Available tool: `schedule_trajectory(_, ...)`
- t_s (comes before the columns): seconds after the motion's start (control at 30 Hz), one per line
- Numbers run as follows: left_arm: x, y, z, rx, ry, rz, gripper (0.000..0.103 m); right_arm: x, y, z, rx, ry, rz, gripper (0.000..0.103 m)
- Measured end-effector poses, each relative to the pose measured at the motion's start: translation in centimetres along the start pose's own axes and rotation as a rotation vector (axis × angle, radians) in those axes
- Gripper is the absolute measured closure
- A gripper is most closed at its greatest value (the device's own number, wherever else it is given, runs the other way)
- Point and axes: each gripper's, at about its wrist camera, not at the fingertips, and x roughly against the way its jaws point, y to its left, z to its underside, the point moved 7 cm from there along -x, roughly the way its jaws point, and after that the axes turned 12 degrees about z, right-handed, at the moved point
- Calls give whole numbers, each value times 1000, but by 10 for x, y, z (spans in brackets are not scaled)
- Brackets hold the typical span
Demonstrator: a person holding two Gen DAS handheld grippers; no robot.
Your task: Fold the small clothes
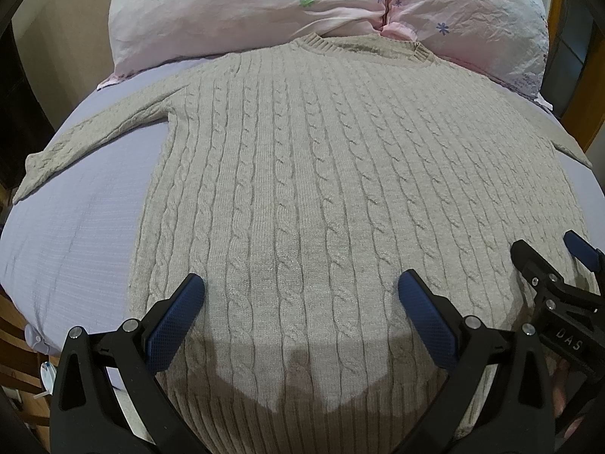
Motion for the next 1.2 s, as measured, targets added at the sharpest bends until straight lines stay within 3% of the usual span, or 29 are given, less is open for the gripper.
schedule_trajectory(0.1,1,-1,0,-22,-28,5,1,0,-3,-3,28,-35,-65,2)
schedule_trajectory(0.17,2,1,-2,-32,-18,43,1,3,-24,-15,-29,-47,-149,2)
schedule_trajectory(0.23,5,7,-7,-4,-31,120,1,11,-80,-46,-180,-111,-179,2)
schedule_trajectory(0.37,18,30,-27,99,-114,331,1,-9,-224,-91,-520,-136,-42,3)
schedule_trajectory(0.43,21,39,-36,117,-146,400,1,-36,-285,-98,-680,-82,13,28)
schedule_trajectory(0.5,25,52,-46,130,-188,422,1,-69,-332,-99,-824,-2,20,51)
schedule_trajectory(0.53,27,58,-50,129,-210,412,1,-86,-350,-96,-895,41,8,59)
schedule_trajectory(0.57,31,66,-56,121,-247,381,1,-106,-368,-92,-982,93,-14,60)
schedule_trajectory(0.73,42,93,-72,139,-321,319,1,-157,-400,-79,-1170,196,-41,62)
schedule_trajectory(0.9,52,141,-80,305,-415,259,1,-169,-409,-88,-1220,152,-28,65)
schedule_trajectory(0.97,54,161,-80,358,-440,232,1,-174,-422,-87,-1246,128,-20,77)
schedule_trajectory(1.0,55,169,-80,379,-450,223,1,-178,-425,-84,-1253,131,-9,94)
schedule_trajectory(1.03,56,177,-80,397,-458,211,1,-182,-428,-83,-1260,133,-9,96)
schedule_trajectory(1.1,60,190,-77,424,-478,191,1,-179,-426,-93,-1243,99,14,97)
schedule_trajectory(1.2,68,215,-74,486,-520,189,1,-122,-381,-155,-960,-130,61,97)
